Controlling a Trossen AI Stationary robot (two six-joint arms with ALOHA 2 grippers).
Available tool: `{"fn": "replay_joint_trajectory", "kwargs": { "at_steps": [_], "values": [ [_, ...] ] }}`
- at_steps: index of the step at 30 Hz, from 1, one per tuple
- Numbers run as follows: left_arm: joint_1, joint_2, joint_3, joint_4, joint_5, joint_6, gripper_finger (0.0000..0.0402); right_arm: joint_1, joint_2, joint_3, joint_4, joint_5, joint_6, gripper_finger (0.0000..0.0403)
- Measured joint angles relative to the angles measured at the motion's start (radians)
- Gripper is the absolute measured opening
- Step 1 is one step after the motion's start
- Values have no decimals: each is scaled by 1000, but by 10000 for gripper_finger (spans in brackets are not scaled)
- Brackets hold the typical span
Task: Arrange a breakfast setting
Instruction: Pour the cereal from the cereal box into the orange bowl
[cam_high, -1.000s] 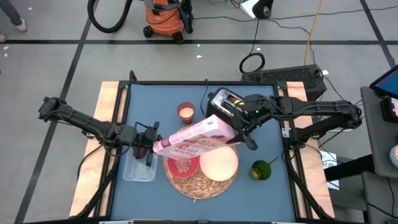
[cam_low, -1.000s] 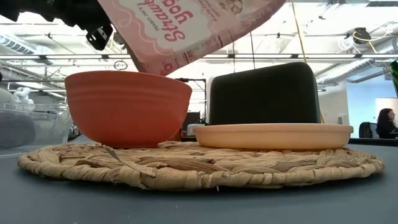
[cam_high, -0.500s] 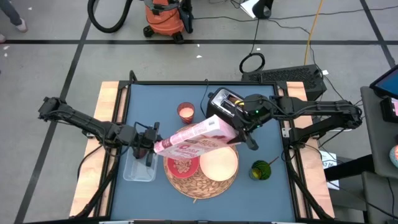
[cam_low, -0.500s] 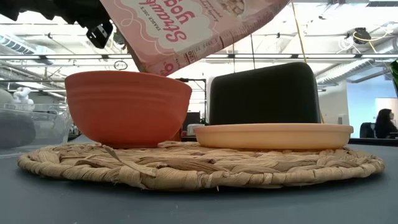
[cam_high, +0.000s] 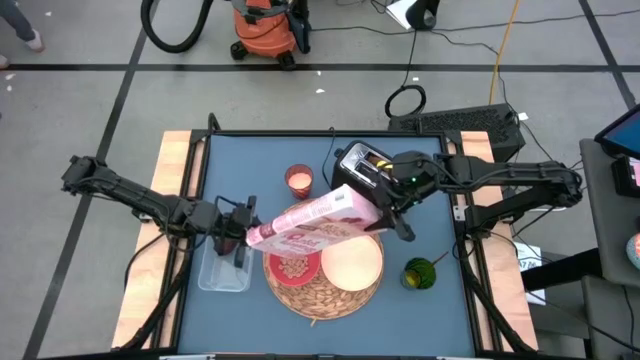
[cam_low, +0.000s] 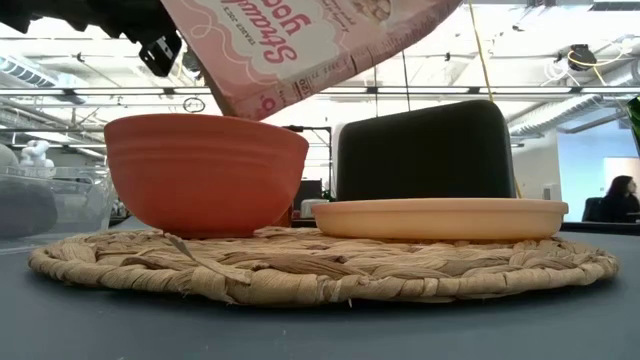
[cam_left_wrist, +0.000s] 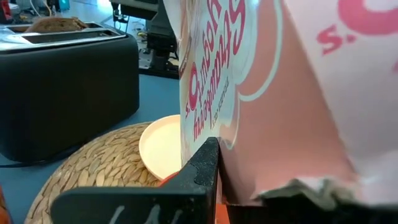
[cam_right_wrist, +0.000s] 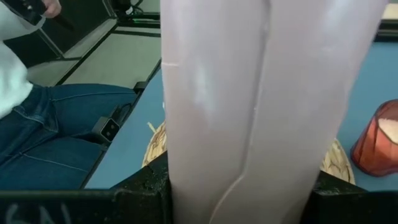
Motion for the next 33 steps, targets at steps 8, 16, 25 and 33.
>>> {"fn": "replay_joint_trajectory", "kwargs": {
  "at_steps": [8,16,25,33],
  "values": [
    [0,1,0,-13,0,12,17,0,14,0,-42,1,-1,171],
    [0,0,0,-19,2,13,17,0,7,0,15,-1,0,171],
    [0,1,1,-29,0,17,17,0,6,-5,12,-1,-1,171],
    [0,1,1,-18,2,19,17,0,-2,-21,60,-2,1,171]
  ]
}}
